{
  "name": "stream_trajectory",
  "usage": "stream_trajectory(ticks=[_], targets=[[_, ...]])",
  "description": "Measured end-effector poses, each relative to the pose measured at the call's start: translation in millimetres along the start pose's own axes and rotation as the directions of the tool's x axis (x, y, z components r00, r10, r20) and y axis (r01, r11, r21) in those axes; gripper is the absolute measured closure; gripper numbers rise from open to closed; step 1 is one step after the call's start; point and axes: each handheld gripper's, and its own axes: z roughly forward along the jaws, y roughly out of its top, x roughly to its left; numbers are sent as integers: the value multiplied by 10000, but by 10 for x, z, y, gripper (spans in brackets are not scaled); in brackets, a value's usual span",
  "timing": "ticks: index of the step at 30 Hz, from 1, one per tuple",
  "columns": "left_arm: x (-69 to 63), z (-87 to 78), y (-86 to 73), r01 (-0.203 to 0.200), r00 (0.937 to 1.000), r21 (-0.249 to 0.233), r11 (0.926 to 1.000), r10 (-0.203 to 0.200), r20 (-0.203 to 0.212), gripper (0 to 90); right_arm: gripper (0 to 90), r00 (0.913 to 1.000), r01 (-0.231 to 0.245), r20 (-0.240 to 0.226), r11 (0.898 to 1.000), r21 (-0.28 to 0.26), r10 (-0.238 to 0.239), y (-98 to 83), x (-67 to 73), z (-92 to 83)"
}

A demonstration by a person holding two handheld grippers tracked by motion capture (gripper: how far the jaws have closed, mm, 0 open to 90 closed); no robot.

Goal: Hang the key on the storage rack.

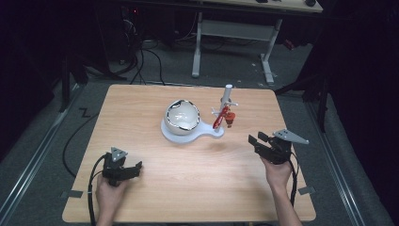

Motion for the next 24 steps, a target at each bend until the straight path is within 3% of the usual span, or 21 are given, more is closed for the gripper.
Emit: stream_trajectory(ticks=[24], targets=[[0, 0, 0, -1, 10000, -1, 10000, 1, -1, 189, 509, 9985, -347, 451, 9976, 600, 321, -373, -102, -27]])
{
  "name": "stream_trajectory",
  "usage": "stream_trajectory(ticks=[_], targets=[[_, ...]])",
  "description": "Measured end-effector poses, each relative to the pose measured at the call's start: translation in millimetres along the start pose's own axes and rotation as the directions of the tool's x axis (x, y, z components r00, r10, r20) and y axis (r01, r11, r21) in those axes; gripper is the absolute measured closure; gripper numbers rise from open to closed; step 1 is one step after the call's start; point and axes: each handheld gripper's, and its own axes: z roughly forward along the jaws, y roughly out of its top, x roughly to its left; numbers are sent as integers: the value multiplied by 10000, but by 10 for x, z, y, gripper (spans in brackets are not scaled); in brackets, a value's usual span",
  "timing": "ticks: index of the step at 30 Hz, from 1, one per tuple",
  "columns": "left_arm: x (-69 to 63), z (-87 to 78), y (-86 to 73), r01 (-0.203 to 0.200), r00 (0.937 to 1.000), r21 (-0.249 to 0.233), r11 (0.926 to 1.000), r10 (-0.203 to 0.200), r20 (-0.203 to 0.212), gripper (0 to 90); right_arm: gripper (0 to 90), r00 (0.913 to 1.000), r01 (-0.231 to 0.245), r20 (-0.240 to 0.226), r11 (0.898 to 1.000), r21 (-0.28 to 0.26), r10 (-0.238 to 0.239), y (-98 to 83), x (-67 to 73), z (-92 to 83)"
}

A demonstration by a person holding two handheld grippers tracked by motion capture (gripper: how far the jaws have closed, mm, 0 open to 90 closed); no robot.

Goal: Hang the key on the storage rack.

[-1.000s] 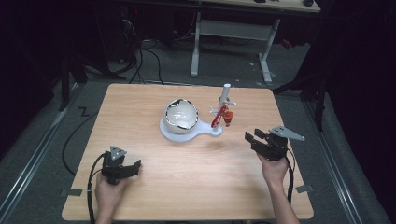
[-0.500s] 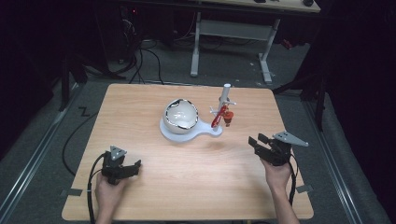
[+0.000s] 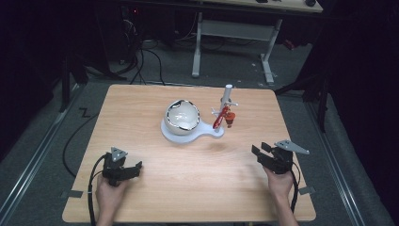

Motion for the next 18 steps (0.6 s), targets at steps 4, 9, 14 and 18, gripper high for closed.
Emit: stream_trajectory(ticks=[4, 9, 14, 18], targets=[[0, 0, 0, 0, 10000, -1, 10000, 0, 0, 190, 510, 10000, -32, 48, 10000, 85, 32, -59, -18, 17], [0, 0, 0, 0, 10000, 1, 10000, 0, 0, 189, 511, 9999, -57, 128, 9997, 234, 55, -102, -17, 31], [0, 0, 0, -2, 10000, 1, 10000, 2, -1, 189, 513, 9999, -49, 164, 9993, 376, 43, -140, -8, 49], [0, 0, 0, -2, 10000, 2, 10000, 2, -2, 189, 514, 9998, -36, 207, 9987, 504, 25, -184, -18, 72]])
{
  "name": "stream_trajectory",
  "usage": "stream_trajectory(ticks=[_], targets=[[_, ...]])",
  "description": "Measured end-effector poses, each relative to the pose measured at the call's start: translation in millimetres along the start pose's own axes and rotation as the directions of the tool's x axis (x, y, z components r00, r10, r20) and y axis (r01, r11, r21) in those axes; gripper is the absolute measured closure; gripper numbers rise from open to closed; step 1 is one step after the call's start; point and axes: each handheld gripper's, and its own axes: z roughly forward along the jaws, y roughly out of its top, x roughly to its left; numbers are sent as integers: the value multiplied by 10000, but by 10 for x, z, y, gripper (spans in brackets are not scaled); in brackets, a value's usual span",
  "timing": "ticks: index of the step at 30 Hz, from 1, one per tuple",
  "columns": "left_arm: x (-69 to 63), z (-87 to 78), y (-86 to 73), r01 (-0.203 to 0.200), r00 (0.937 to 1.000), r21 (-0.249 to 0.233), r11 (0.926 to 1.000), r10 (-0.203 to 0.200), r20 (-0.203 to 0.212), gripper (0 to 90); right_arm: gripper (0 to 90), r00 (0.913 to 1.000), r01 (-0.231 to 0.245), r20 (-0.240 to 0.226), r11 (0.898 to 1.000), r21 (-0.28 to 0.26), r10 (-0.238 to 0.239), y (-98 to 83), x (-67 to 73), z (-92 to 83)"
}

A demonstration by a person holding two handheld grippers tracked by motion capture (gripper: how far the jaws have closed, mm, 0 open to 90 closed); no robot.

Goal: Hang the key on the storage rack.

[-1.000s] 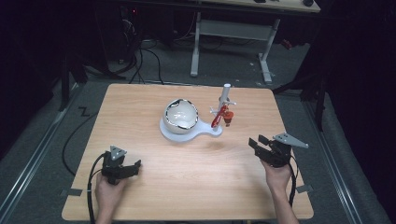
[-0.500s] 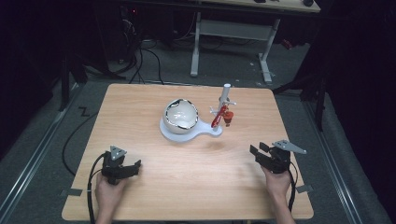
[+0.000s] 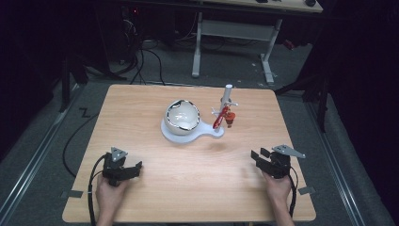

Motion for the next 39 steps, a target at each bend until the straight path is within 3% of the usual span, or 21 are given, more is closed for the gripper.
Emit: stream_trajectory(ticks=[6, 14, 26, 31, 39], targets=[[0, 0, 0, 3, 10000, -2, 10000, -3, -1, 189, 516, 9958, 659, 601, 9968, 454, -686, -66, 56, 62], [0, 0, 0, 0, 10000, 0, 10000, 0, 0, 190, 514, 9911, 912, 886, 9920, 878, -989, -137, 69, 140], [-1, 0, 0, 3, 10000, -2, 10000, -3, 1, 189, 491, 9855, 974, 1236, 9844, 1467, -1159, -218, 61, 237], [-1, 0, 0, 1, 10000, -1, 10000, -1, -1, 190, 436, 9903, 777, 1016, 9838, 1618, -949, -210, 29, 253], [0, -1, -1, 1, 10000, 0, 10000, -1, 4, 189, 417, 9898, 824, 1016, 9827, 1656, -1001, -211, 40, 256]])
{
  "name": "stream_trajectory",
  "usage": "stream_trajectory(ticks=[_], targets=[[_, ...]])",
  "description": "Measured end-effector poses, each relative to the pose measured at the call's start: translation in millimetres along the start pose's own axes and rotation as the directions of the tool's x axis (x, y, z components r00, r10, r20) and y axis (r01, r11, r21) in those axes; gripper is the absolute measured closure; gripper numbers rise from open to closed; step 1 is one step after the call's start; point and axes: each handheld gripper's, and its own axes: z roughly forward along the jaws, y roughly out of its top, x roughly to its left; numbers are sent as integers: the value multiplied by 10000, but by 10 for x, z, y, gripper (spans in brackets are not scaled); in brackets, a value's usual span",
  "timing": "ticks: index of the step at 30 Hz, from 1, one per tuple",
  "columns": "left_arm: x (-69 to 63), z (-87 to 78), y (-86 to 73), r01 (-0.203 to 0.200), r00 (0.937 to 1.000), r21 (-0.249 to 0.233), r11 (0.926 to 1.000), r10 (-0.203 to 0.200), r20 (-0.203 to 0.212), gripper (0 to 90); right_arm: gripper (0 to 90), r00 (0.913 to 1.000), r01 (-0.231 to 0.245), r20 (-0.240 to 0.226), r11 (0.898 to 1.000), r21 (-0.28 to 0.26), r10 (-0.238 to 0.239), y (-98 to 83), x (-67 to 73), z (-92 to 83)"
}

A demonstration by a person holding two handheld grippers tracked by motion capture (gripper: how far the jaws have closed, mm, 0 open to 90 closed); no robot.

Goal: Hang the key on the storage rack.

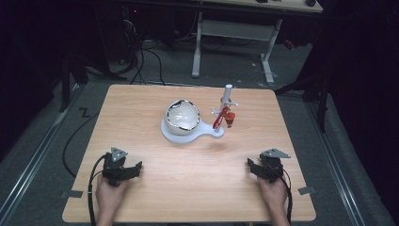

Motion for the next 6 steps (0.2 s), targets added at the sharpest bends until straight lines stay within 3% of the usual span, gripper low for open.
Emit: stream_trajectory(ticks=[6], targets=[[1, 1, 0, 7, 10000, -11, 10000, -7, 9, 189, 416, 10000, 3, 4, 10000, -3, -3, 0, -1, 0]])
